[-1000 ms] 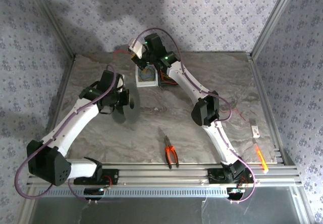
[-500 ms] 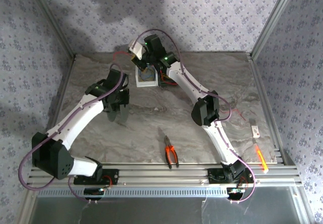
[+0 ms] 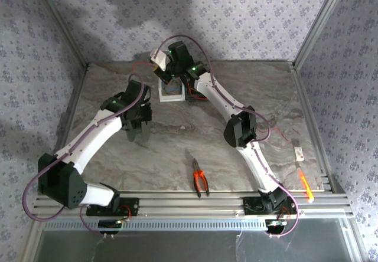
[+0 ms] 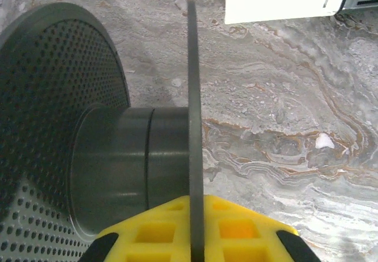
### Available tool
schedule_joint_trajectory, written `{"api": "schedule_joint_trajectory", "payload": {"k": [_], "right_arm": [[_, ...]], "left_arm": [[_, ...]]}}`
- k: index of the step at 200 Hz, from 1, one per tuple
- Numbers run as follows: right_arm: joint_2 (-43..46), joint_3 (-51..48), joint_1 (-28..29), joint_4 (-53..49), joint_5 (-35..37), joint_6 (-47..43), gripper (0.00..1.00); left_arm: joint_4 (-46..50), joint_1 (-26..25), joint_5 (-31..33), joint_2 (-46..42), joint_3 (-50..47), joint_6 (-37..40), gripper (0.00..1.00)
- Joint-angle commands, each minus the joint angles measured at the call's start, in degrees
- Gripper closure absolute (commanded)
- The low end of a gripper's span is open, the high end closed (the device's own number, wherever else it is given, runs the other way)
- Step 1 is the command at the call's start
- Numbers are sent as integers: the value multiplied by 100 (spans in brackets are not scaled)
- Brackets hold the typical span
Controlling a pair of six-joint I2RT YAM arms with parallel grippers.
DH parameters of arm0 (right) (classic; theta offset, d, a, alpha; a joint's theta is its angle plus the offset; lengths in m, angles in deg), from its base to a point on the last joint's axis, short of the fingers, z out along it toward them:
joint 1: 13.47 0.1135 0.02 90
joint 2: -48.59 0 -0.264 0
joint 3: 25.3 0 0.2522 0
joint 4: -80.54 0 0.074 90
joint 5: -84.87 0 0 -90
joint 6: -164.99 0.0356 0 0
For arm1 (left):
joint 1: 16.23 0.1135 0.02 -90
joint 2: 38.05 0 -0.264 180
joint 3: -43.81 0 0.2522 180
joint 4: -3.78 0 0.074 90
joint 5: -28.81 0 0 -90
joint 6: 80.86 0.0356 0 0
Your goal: Wrap the cables
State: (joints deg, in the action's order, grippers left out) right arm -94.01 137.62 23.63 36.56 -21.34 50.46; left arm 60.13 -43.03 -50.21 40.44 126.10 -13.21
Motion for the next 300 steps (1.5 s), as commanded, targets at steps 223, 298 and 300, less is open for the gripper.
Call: {"api": "schedule_joint_trajectory", "payload": {"k": [223, 298, 300], "right_arm": [[1171, -2425, 225, 1446, 112, -2189, 100], [1325, -3056, 648, 1482, 550, -2658, 100], [1326, -3065, 660, 1483, 575, -2678, 100]], "left_arm": [[1461, 1125, -671, -1169, -203, 443, 69], [1322, 1134, -493, -638, 87, 594, 100], [1315, 1134, -485, -629, 100, 607, 100]]}}
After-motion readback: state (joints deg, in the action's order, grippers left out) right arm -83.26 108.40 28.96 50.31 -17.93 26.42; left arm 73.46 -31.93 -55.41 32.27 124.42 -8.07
